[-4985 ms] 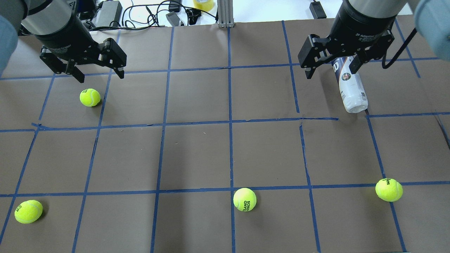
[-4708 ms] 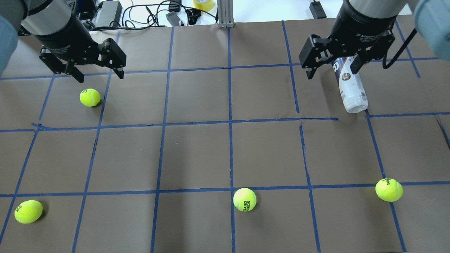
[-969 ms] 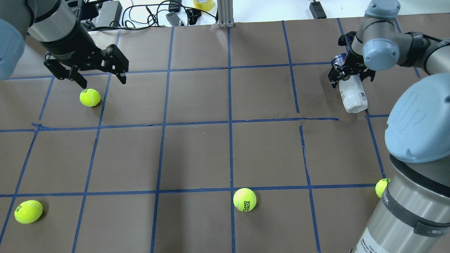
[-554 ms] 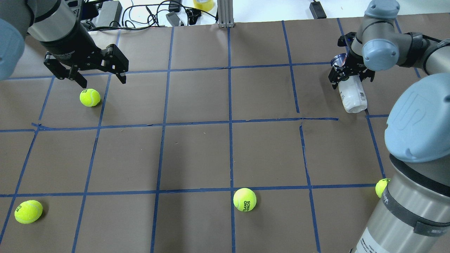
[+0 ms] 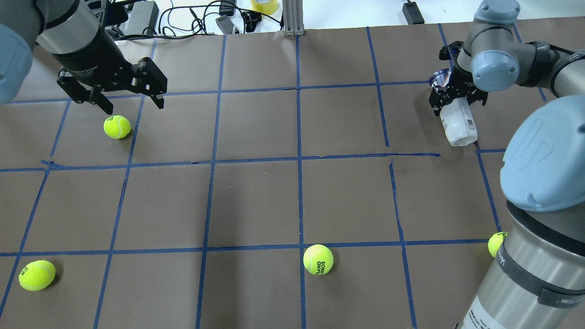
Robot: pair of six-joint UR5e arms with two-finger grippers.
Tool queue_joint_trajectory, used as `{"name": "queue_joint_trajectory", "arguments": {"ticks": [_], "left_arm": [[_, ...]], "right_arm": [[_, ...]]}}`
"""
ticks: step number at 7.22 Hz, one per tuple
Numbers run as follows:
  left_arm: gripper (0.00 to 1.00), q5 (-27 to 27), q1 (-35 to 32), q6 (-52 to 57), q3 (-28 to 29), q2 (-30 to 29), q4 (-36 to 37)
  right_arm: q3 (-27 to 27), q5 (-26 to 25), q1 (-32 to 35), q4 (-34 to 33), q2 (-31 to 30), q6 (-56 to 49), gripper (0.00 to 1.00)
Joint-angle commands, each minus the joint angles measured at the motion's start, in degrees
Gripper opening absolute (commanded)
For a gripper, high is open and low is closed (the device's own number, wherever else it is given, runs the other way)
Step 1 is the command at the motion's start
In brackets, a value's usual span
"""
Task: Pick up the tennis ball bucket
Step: 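Close the right gripper around the can's blue-capped end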
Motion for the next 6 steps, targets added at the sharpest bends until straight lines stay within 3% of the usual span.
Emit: {"name": "queue_joint_trajectory", "arguments": {"ticks": [1,4,6], "left_arm": [[1.0,0.0,0.1,0.0,0.0,0.1,-0.2],[1.0,-0.3,0.2,0.0,0.0,0.0,0.0],[1.0,0.2,0.2,0.4,0.1,0.1,-0.3]], "right_arm": [[-0.2,-0.4,0.0,0.2,-0.4,-0.2,0.73],[-1.1,3.9,2.7,1.0,-5.6,0.0,0.73],[-1.1,4.8,10.9,0.2,-7.7,0.9,0.72]]}}
